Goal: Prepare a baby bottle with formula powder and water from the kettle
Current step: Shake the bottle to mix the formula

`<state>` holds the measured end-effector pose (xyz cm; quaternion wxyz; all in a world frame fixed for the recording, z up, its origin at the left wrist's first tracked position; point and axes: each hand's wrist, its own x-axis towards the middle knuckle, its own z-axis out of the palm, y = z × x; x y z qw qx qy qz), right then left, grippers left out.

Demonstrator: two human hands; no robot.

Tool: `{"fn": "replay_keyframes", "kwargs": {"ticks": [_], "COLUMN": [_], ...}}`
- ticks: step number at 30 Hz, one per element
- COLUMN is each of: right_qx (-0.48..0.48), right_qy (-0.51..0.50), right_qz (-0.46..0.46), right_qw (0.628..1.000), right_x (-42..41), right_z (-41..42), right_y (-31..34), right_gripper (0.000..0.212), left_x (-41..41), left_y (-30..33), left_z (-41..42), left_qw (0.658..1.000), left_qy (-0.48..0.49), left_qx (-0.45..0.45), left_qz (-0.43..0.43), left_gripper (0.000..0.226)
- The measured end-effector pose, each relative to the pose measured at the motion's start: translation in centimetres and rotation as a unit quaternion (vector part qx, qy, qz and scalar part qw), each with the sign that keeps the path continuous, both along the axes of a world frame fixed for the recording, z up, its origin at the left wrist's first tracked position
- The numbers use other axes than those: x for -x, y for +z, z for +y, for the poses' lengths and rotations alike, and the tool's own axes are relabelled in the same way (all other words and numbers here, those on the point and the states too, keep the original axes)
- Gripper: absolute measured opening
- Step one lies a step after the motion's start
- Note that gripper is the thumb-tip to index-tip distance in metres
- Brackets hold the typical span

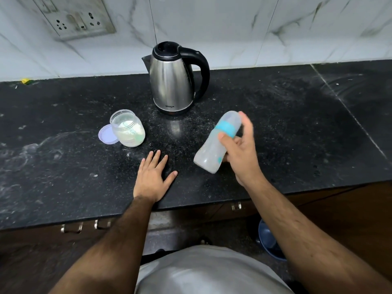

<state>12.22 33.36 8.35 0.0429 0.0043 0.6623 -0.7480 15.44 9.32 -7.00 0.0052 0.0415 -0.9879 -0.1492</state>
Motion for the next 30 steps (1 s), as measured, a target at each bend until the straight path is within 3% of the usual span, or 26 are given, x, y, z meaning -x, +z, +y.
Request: {"fn": "replay_keyframes", "kwargs": {"ticks": [3,8,13,19,23,28,30], "right_qx": [-0.036,0.017,-0.058,-0.017,-0.072,0.015,0.0], "right_qy": [0.079,-0.045,0.142,-0.016,0.139,-0.026,-0.014], "right_qz": [0.003,0.007,-0.011,0.002,-0.026,0.002,-0.011], "right_qw": [0.996,0.999,0.988,1.0,0.987,1.0,1.0], "right_x": [-0.1,1.0,0.0,0.7,0.0,0.7,0.6], "right_z": [0.1,-0.2,0.0,-0.1,0.2,-0.3,-0.3], "right_y": [0.6,0.7,0.8,0.5,1.1,0.9,0.8], "right_gripper": [0.067,0.068,0.068,0.071,0.07,0.069,0.068], "left_x": [0.0,0.0,0.0,0.0,0.0,0.0,0.1], "left_y": [0.0,-0.1,0.0,0.0,0.0,-0.1,-0.1], "left_z": [0.0,0.0,0.0,-0.1,0.0,-0.1,-0.1], "left_qw": [1.0,1.0,1.0,1.0,1.0,1.0,1.0], "left_qy": [0.002,0.0,0.001,-0.001,0.001,0.0,-0.001], "left_qx": [0.002,0.006,0.005,0.006,0.006,0.01,0.009], "left_qz": [-0.001,0.0,0.001,0.003,0.001,0.0,-0.001], "left_gripper": [0.072,0.072,0.072,0.073,0.072,0.074,0.074]}}
